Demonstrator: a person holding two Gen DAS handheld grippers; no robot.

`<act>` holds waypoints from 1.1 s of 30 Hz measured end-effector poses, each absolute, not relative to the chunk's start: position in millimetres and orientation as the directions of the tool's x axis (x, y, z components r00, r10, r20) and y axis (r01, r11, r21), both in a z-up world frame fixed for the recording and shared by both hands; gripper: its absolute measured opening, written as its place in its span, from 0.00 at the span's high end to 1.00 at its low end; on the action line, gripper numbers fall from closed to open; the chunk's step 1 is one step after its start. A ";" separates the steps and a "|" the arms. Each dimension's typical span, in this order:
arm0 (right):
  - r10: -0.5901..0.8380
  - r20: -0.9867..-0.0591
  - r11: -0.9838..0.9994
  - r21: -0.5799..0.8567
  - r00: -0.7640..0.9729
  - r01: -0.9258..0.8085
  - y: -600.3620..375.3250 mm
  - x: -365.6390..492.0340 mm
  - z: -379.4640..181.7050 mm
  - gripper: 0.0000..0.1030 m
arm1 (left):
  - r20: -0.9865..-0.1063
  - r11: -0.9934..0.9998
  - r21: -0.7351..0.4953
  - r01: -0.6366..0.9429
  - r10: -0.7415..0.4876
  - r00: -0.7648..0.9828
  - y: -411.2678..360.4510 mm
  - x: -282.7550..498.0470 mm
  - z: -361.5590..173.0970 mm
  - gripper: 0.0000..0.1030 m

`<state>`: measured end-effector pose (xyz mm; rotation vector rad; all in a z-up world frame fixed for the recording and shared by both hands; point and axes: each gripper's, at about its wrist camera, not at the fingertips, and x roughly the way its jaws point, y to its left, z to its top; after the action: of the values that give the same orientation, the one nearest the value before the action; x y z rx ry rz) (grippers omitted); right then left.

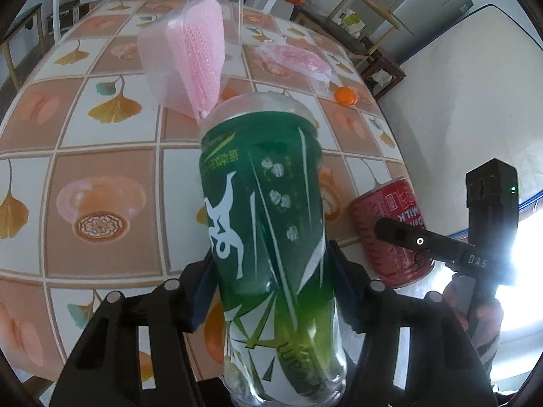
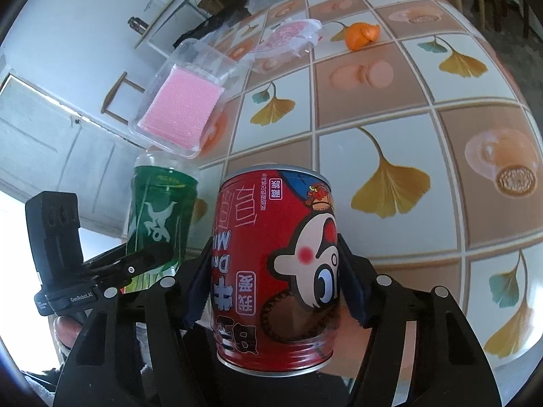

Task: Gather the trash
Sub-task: 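Carry the green bottle and red can with both tools to the blue basket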

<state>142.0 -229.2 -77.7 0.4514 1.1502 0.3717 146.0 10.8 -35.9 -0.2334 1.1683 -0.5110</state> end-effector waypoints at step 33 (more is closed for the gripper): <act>0.228 -0.701 0.632 0.634 0.676 0.445 -511.4 -9.7 -66.3 0.40 | -0.681 0.511 -0.548 0.662 -0.733 0.002 -299.6 135.5 1.3 0.47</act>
<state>-9.7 -511.4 -66.3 0.9047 0.8482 -0.1427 135.5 -299.6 1.3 -0.0777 1.1235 -1.0957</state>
